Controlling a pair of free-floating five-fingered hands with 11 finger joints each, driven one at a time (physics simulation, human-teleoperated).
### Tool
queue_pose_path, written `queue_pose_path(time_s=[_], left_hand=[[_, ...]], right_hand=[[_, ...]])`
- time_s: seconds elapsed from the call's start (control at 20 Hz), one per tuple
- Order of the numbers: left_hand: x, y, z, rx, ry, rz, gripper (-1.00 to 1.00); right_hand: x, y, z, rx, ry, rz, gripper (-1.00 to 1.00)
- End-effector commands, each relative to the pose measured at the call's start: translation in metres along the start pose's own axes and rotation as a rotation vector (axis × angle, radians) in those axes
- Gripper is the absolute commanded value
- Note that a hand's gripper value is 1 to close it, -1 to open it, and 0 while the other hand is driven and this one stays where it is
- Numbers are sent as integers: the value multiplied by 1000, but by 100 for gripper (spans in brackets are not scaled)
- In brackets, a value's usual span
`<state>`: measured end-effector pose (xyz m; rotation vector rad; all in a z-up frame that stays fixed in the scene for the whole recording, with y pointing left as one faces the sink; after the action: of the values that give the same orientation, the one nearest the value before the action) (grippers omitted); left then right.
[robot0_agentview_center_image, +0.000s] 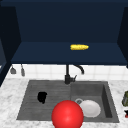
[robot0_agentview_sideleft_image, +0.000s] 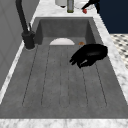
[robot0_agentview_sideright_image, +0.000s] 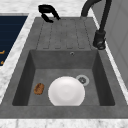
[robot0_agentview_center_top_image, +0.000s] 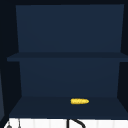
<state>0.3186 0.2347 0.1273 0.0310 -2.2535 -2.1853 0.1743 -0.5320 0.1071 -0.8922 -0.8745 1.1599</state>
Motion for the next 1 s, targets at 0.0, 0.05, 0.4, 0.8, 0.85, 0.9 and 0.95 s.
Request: queue_pose_path(time_s=[0.0, 0.05, 0.4, 0.8, 0.85, 0.9, 0.95], left_hand=[[0, 0, 0, 0, 0, 0, 0], [0, 0, 0, 0, 0, 0, 0], [0, 0, 0, 0, 0, 0, 0], [0, 0, 0, 0, 0, 0, 0], [0, 0, 0, 0, 0, 0, 0], [0, 0, 0, 0, 0, 0, 0], [0, 0, 0, 0, 0, 0, 0]], right_hand=[[3, -11, -12, 103, 23, 42, -100], [3, -14, -15, 126, 18, 45, -100], [5, -21, -29, 230, 3, 47, -100], [9, -34, -56, 395, 25, 97, -100], [10, -35, -58, 414, 26, 110, -100], [10, -35, -60, 435, 27, 117, -100], [11, -34, -66, 453, 37, 129, 100]])
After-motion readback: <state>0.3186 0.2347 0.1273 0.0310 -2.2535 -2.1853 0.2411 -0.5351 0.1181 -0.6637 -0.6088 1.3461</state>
